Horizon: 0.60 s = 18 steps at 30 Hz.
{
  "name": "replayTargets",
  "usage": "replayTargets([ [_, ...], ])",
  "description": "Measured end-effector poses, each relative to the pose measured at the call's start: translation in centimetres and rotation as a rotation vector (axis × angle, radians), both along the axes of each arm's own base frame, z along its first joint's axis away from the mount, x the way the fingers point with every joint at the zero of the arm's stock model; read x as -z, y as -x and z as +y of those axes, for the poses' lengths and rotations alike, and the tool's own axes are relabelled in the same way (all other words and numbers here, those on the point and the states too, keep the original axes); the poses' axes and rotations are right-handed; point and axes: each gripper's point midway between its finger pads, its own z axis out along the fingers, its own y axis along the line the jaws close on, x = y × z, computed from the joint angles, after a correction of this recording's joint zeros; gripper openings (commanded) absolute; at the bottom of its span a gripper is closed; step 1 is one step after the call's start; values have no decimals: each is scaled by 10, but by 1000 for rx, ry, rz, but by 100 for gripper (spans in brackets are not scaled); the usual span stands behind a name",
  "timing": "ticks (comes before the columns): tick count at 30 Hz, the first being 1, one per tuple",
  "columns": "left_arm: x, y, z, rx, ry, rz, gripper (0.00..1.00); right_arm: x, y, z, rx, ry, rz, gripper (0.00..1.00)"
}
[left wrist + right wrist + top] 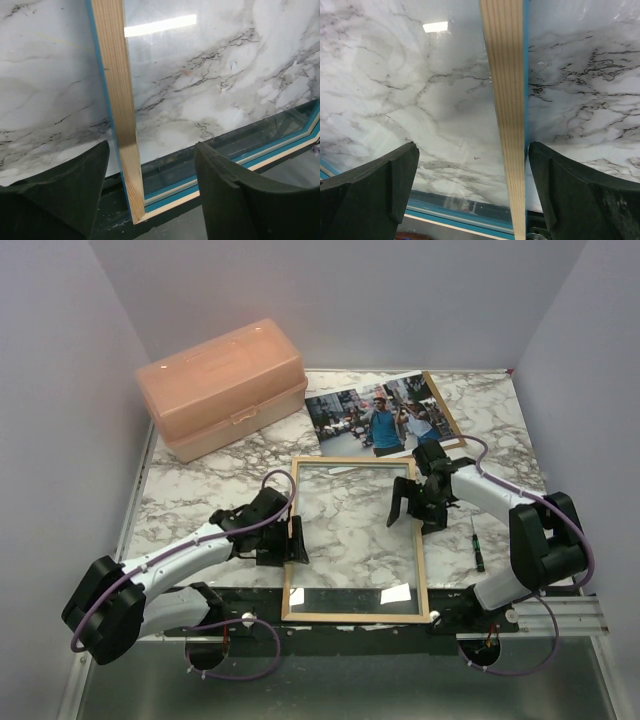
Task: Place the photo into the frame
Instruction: Place the photo frame item in the photo frame.
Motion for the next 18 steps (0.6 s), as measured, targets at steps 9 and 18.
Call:
replayTargets([
  [9,-41,-28,14,-47,-98,-142,81,-27,-48,3,32,30,-126,100],
  [18,-75,-46,17,-46,-82,-297,86,-50,-117,-23,158,-7,-201,100],
])
